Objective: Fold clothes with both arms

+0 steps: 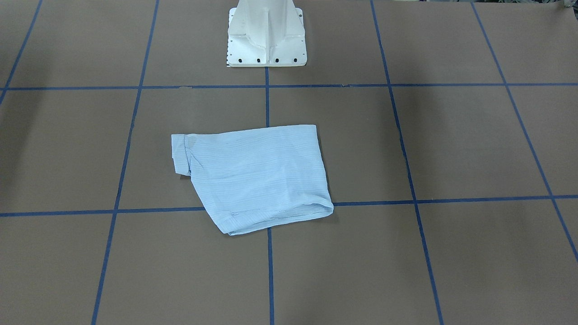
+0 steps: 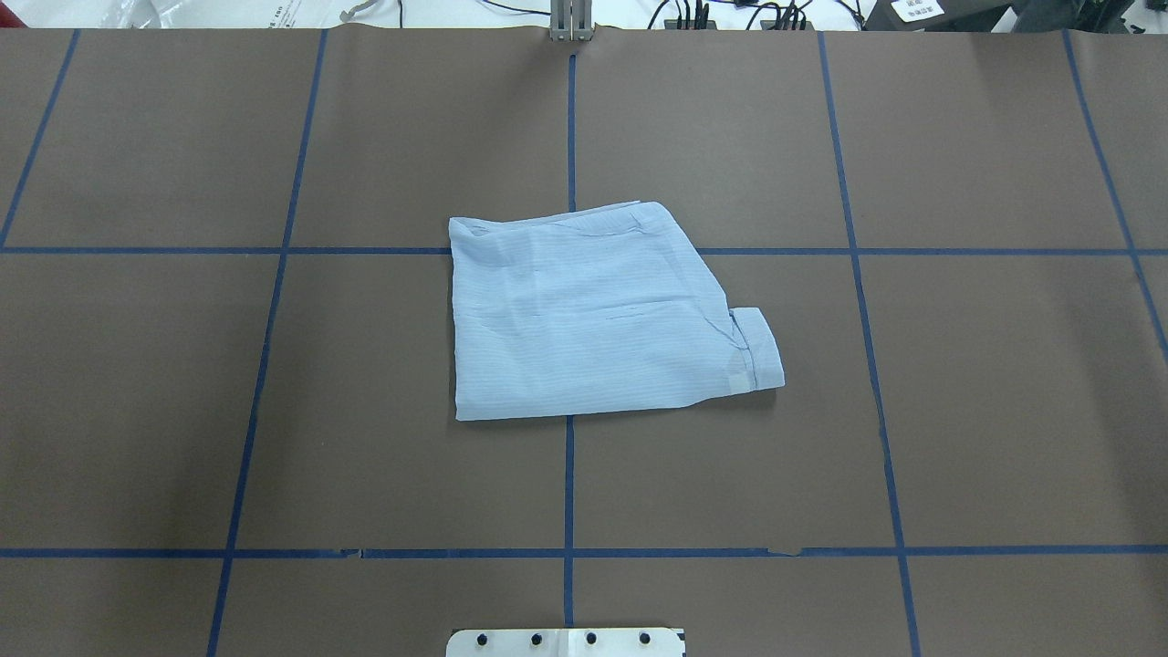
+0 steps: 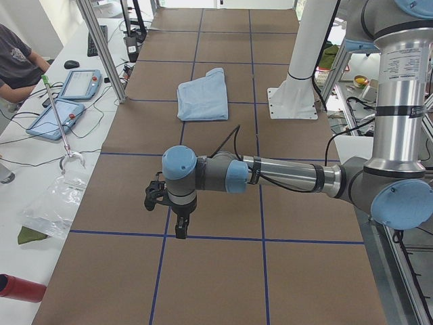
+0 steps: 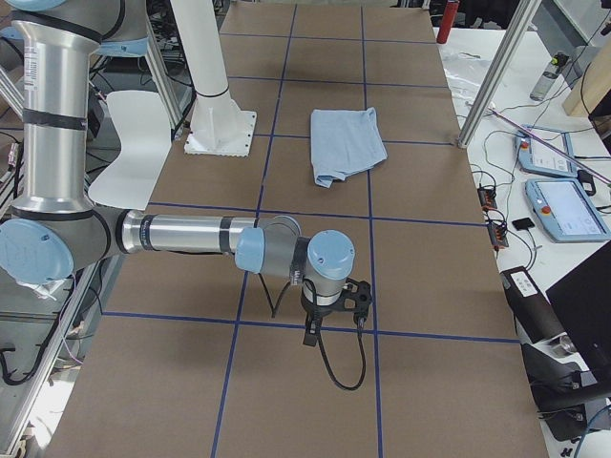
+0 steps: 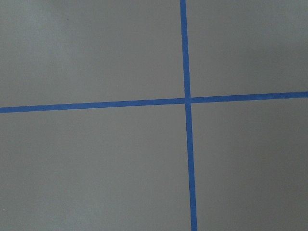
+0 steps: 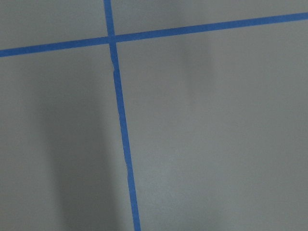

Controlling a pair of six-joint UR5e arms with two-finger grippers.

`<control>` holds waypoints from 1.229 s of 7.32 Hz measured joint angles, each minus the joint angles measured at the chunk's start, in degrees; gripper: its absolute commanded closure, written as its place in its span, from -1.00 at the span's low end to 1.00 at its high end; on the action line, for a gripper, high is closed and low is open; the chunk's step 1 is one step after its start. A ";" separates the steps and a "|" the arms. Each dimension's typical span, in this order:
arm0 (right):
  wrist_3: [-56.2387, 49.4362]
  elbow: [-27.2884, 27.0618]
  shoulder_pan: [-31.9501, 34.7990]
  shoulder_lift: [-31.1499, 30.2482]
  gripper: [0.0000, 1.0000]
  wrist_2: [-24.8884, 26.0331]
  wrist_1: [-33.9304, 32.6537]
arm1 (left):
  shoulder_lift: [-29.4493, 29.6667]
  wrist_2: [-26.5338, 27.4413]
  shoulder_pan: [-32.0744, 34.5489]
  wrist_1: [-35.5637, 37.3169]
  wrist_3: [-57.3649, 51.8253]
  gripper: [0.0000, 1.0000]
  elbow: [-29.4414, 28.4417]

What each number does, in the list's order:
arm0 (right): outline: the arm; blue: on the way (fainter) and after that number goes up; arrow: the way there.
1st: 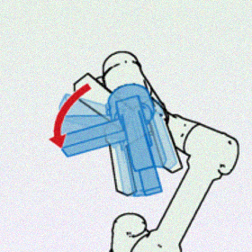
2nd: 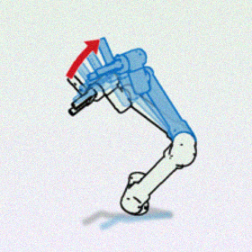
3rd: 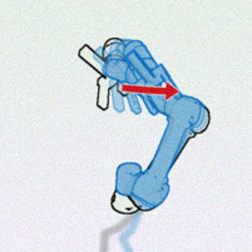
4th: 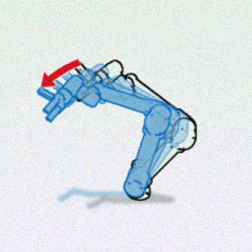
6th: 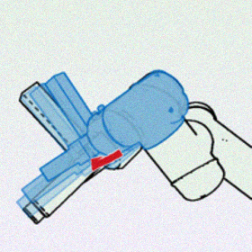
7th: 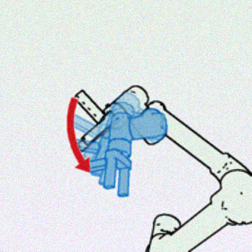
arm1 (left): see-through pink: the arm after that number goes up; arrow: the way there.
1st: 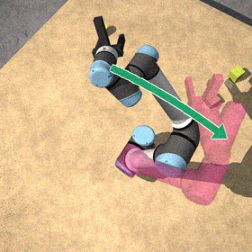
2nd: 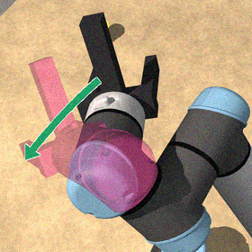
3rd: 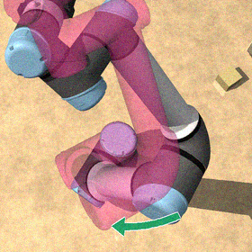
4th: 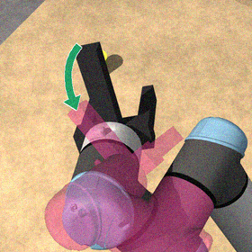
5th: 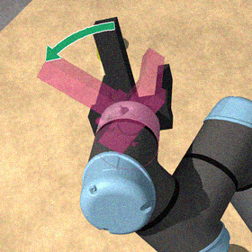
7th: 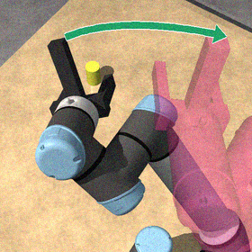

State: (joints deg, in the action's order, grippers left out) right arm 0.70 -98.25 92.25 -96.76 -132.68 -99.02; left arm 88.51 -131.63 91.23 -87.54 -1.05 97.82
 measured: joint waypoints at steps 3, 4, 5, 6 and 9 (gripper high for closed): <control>0.00 -0.01 0.03 0.31 -1.00 0.05 -0.02 | 0.00 -0.03 0.00 0.00 0.00 -0.99 0.06; 0.00 -0.01 0.04 0.33 -1.00 0.06 0.00 | 0.00 -0.03 0.00 -0.06 0.00 -0.99 -0.02; 0.00 0.00 0.04 0.34 -1.00 0.06 -0.01 | 0.01 -0.05 -0.02 -0.17 0.00 -0.99 -0.26; 0.02 -0.02 0.04 0.34 -1.00 0.08 -0.01 | 0.04 -0.11 -0.04 -0.23 0.00 -0.99 -0.46; 0.09 -0.01 0.03 0.33 -1.00 0.16 0.05 | 0.06 -0.20 0.00 -0.26 -0.08 -0.99 -0.60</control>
State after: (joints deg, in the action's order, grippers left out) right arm 0.79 -98.26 92.28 -96.43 -132.52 -98.97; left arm 88.57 -131.83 91.23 -87.80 -1.13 97.22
